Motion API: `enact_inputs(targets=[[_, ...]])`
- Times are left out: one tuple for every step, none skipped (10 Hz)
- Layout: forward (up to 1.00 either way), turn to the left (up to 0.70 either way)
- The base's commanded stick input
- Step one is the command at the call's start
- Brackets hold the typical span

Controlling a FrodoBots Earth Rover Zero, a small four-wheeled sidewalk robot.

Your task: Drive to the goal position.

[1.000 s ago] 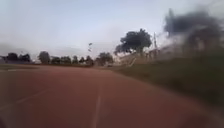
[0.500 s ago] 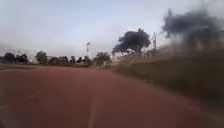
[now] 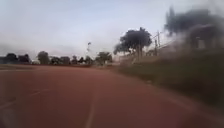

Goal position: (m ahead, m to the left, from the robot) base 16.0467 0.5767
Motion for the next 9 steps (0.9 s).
enact_inputs(targets=[[0.7,0.02],[0.7,0.02],[0.7,0.03],[0.7,0.03],[0.7,0.03],[0.7,0.03],[0.7,0.03],[0.7,0.03],[0.7,0.04]])
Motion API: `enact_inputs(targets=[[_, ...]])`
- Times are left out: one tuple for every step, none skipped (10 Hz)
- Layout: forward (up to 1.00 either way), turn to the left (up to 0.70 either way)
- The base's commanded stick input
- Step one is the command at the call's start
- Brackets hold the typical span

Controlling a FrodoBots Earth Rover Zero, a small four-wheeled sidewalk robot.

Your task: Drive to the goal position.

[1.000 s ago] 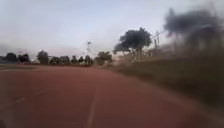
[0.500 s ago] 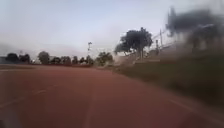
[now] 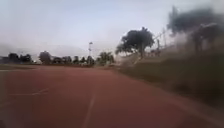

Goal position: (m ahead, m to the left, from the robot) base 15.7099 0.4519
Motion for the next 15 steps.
enact_inputs(targets=[[0.7,0.04],[0.7,0.04],[0.7,0.04],[0.7,0.04],[0.7,0.03],[0.7,0.03],[0.7,0.03],[0.7,0.03],[0.7,0.03],[0.7,0.02],[0.7,0.02],[0.7,0.02],[0.7,0.02],[0.7,0.0],[0.7,0.0]])
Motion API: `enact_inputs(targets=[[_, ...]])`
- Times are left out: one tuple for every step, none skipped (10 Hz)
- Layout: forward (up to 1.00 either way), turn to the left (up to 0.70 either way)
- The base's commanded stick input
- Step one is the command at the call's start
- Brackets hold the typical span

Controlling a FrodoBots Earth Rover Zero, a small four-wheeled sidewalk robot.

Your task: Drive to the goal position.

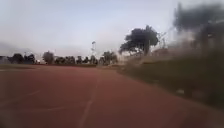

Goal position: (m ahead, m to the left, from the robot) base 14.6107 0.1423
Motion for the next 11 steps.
enact_inputs(targets=[[0.7,0.0],[0.7,-0.25],[0.7,-0.26],[0.7,-0.15],[0.7,0.0],[0.7,0.0],[0.7,0.0],[0.7,0.0],[0.7,0.0],[0.7,0.0],[0.7,0.0]])
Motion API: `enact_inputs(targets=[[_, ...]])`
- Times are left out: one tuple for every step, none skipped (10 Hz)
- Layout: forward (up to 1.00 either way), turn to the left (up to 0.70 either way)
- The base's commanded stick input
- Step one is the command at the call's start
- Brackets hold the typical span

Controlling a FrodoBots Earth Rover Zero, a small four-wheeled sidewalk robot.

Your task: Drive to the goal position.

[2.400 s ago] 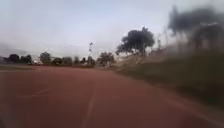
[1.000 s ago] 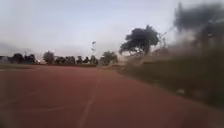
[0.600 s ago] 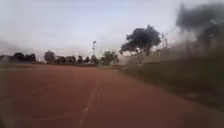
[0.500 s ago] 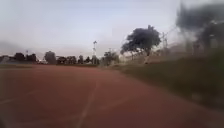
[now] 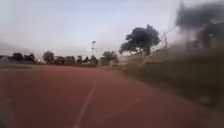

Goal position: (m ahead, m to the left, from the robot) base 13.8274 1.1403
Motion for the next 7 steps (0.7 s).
enact_inputs(targets=[[0.7,0.0],[0.7,0.0],[0.7,0.0],[0.7,0.0],[0.7,0.0],[0.7,0.0],[0.7,0.0]])
